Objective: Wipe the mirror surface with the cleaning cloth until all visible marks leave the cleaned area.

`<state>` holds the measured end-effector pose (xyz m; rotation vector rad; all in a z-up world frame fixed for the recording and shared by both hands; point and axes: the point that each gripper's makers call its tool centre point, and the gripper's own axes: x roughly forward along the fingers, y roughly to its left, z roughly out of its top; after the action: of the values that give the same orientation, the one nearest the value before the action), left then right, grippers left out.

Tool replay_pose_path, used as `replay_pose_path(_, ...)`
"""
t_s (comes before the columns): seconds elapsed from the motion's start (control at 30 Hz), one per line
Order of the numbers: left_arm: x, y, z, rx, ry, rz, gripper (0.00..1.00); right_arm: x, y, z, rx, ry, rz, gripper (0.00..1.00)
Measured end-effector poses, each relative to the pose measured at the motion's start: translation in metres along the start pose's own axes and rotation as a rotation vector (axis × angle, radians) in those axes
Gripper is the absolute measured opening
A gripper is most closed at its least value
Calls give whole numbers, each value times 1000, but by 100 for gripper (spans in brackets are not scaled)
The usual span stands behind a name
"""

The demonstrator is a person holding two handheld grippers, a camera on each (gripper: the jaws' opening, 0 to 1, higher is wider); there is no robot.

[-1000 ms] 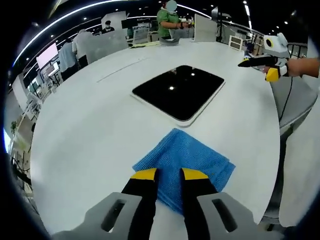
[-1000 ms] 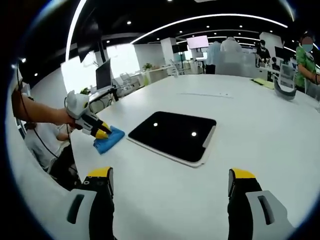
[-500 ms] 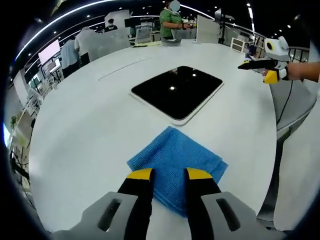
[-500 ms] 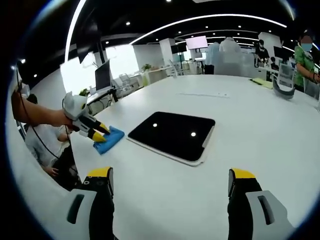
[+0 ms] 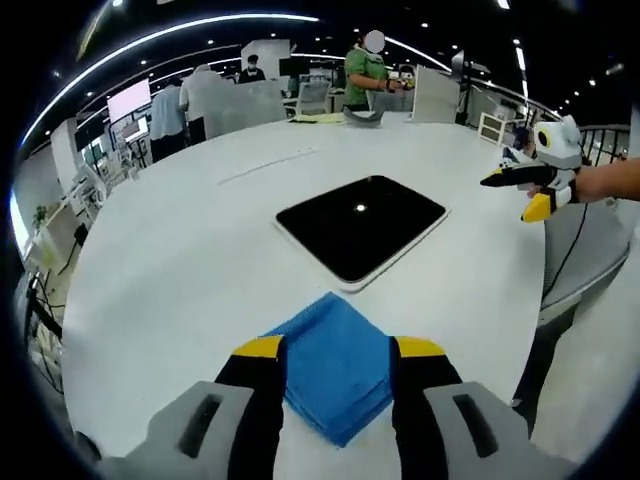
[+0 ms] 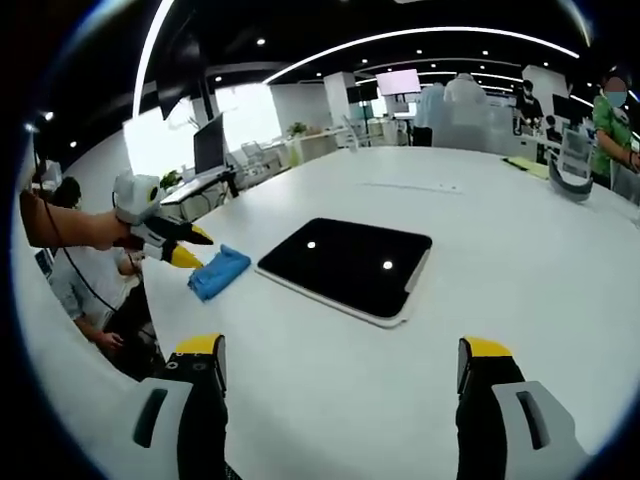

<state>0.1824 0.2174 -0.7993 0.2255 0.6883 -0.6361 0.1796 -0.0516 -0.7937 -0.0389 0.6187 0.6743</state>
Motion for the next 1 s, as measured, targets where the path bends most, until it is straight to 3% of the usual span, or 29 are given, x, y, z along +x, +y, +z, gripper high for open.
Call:
replay_pose_path(0.1,-4,-5,5,15,-14,36,67,-4,0,4,-1,-2,5,97)
replay_pose_path(0.13,-6,-7,8,-15,-37,59,76,-6,0,6,-2,-8,10,98)
replay_pose_path(0.3,-13,-23,13,-128,-111,119,100,-14,0,16,24,-50,24,99)
replay_pose_path(0.4,-17,-33,3,-217,-77,147,99,-20,-2,15,-6,-40,3,100)
replay_pose_path(0.47,-18,-43,2,-208,-84,137,99,-25,-4,14,3,-51,-2,100)
replay_pose_path(0.6,-22,-53,-4,-116,-36,162,99,-36,-2,10,-7,-58,27,100)
replay_pose_path(0.8,-31,-61,-2,-125,-45,208,99,-36,1,-6,-37,-34,60,100)
replay_pose_path(0.9,-32,-68,-1,-142,-67,217,99,-43,12,1,-58,-64,94,100)
replay_pose_path(1.0,-28,-71,-1,-143,-65,221,99,-42,12,-1,-95,-45,105,100)
